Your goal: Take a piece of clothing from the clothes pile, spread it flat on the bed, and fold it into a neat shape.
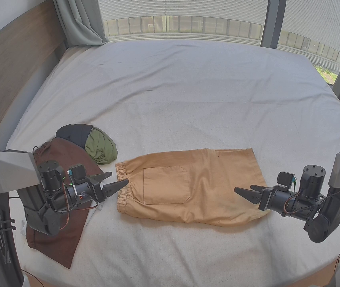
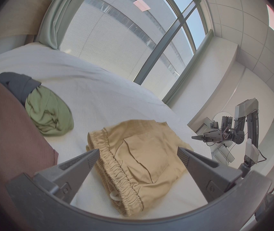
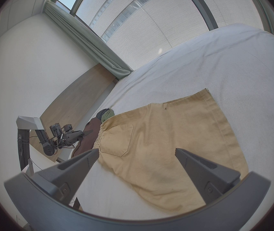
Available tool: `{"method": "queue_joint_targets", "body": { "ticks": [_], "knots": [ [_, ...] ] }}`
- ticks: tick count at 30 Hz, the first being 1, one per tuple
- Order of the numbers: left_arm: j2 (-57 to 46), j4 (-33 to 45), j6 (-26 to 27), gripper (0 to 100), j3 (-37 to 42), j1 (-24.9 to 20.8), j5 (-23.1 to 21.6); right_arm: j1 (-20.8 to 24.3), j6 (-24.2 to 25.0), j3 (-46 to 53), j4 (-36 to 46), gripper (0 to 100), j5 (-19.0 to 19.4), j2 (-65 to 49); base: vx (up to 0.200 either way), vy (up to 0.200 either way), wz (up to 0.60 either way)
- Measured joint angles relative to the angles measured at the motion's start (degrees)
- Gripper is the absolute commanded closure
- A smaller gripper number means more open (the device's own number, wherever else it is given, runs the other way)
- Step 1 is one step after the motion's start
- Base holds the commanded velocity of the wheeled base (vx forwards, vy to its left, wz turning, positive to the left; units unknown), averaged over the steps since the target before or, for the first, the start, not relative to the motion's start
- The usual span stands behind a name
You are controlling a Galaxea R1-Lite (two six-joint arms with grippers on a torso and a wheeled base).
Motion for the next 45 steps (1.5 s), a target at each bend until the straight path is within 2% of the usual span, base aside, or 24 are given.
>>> {"method": "queue_joint_targets", "body": {
  "ticks": [27, 31, 45],
  "knots": [
    [13.48, -0.24, -0.74, 0, -3.34, -0.41, 0.35, 0.87, -0.26, -0.02, 0.00, 0, -0.11, 1.05, 0.000, 0.000, 0.00],
    [14.45, -0.39, -3.49, 0, -3.41, -1.04, 0.30, 1.11, -0.28, 0.00, 0.00, 0, -0.15, 1.44, 0.000, 0.000, 0.00],
    [14.56, -0.33, -18.13, 0, -2.91, -4.13, 1.34, 1.68, -0.28, 0.09, -0.06, 0, -0.20, 2.38, 0.000, 0.000, 0.00]
  ]
}}
